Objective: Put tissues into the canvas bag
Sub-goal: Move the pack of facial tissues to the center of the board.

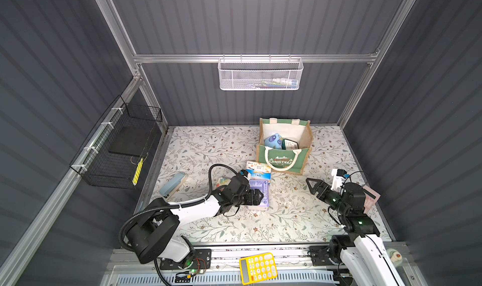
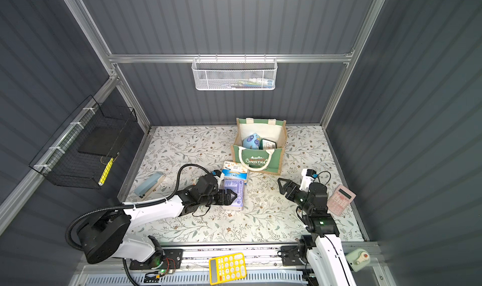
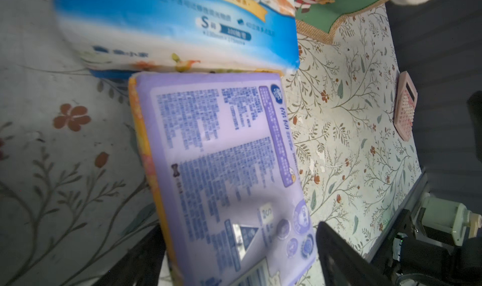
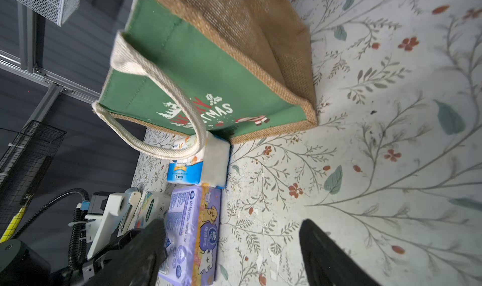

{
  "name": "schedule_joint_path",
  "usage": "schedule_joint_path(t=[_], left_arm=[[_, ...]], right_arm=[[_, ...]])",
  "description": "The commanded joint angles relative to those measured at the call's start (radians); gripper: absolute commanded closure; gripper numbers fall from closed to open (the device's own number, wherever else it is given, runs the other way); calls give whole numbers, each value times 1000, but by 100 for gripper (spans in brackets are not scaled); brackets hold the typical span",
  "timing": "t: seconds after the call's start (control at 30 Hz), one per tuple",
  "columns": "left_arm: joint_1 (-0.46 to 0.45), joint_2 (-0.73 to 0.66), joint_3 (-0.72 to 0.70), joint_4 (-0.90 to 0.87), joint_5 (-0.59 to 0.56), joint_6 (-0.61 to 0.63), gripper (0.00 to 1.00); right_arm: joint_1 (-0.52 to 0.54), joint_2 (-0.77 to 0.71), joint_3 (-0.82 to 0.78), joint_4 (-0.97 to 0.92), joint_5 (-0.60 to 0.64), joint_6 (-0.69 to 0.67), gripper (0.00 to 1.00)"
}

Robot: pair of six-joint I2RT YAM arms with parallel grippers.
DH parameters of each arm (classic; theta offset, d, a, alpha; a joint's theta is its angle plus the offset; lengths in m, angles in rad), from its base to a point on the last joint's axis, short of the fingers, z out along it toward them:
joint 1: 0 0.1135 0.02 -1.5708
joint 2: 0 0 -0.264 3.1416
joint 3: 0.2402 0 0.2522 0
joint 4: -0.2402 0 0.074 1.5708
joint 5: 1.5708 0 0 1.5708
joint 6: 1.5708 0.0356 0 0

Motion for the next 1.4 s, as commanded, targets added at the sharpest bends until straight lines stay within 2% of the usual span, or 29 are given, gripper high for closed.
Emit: schedule_joint_path(t=[0.0,0.13,0.3,0.47,0.7,0.8,0.93,1.17,1.3,1.37], left_arm=[[-42,37,21,71,35,-56,11],[-72,83,21,147,35,-95,11],[-71,93,22,175,19,-109,8],[-55,31,12,111,-36,-91,4],[-1,-5,-12,102,-22,-97,3],[-1,46,21,121,15,-89,4],[-1,114,69,173,58,-86,8],[-9,205,173,188,133,-55,13],[-8,210,160,208,138,-67,14],[-8,193,137,209,124,-69,14]], right_arm=[[4,-1,-61,52,-57,82,20],[50,3,-123,111,-53,150,25],[199,68,-162,228,31,205,27],[327,232,-144,386,67,197,27],[480,485,-44,517,138,143,27],[494,555,-34,586,131,157,28],[494,588,-44,642,119,188,37],[493,502,-58,506,178,183,45],[491,426,-71,412,215,177,45],[491,422,-55,358,196,157,44]])
